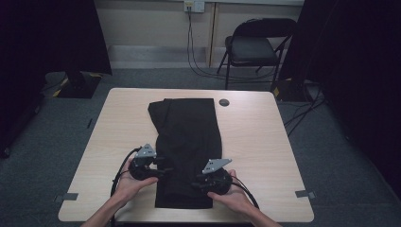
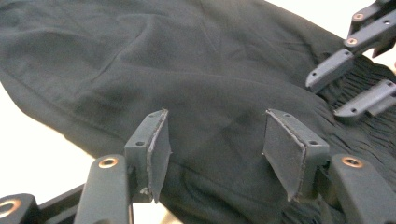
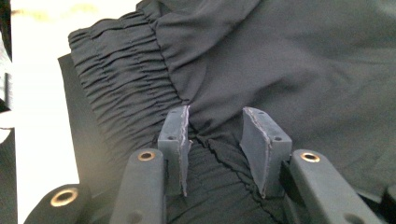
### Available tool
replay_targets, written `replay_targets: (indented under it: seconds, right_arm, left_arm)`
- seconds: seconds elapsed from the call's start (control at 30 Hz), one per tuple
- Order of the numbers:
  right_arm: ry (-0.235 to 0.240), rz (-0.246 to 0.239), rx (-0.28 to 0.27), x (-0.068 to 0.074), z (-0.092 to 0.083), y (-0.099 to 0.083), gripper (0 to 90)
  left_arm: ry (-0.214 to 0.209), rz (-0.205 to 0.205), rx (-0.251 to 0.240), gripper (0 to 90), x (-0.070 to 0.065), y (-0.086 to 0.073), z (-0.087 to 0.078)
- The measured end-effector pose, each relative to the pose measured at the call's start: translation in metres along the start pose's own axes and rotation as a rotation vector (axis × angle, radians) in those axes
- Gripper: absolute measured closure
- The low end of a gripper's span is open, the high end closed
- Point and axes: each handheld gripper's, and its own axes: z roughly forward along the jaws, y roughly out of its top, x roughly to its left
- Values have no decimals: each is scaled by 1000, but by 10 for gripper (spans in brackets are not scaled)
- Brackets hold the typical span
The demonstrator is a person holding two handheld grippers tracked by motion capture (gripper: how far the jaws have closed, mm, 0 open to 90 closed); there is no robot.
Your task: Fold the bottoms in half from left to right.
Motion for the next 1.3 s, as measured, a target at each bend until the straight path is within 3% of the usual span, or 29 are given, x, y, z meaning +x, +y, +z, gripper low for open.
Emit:
replay_targets:
  seconds: [0.17, 0.33, 0.4, 0.47, 0.5, 0.53, 0.63, 0.7, 0.8, 0.9, 0.97, 1.0, 1.03, 1.13, 1.3]
  right_arm:
    - [22, -21, 12, 10, -6, -7, 621]
    - [83, -42, 63, 29, -19, -15, 607]
    - [96, -56, 70, 32, -24, -14, 499]
    - [79, -32, 34, 27, -29, -9, 485]
    - [68, -17, 10, 22, -31, -5, 487]
    - [21, 12, -34, 11, -33, 2, 478]
    - [-63, 56, -82, -14, -31, 16, 457]
    - [-112, 89, -100, -33, -24, 24, 436]
    - [-191, 104, -81, -58, -5, 35, 402]
    - [-210, 131, -59, -73, 16, 42, 376]
    - [-211, 141, -32, -76, 28, 41, 366]
    - [-217, 138, -16, -76, 34, 39, 357]
    - [-216, 130, -1, -75, 38, 37, 339]
    - [-230, 93, -21, -67, 39, 31, 332]
    - [-178, 49, -24, -53, 31, 19, 331]
  left_arm:
    - [9, 36, 14, 429, -4, 2, 5]
    - [17, 27, -2, 434, -3, 2, 2]
    - [25, 31, -4, 434, -3, 2, 0]
    - [26, 23, -2, 437, -3, 2, 2]
    - [28, 32, 21, 443, -2, 2, 6]
    - [32, 37, 36, 448, -2, 1, 9]
    - [34, 70, 69, 459, -2, -3, 18]
    - [36, 71, 91, 456, -2, -4, 22]
    - [47, 70, 113, 459, -2, -6, 26]
    - [78, 75, 135, 460, -7, -5, 27]
    - [66, 86, 158, 460, -11, -4, 26]
    - [43, 71, 163, 469, -11, -3, 24]
    - [24, 55, 158, 500, -11, -3, 23]
    - [-2, 47, 112, 493, -9, 0, 17]
    - [46, 7, 59, 449, 0, 2, 9]
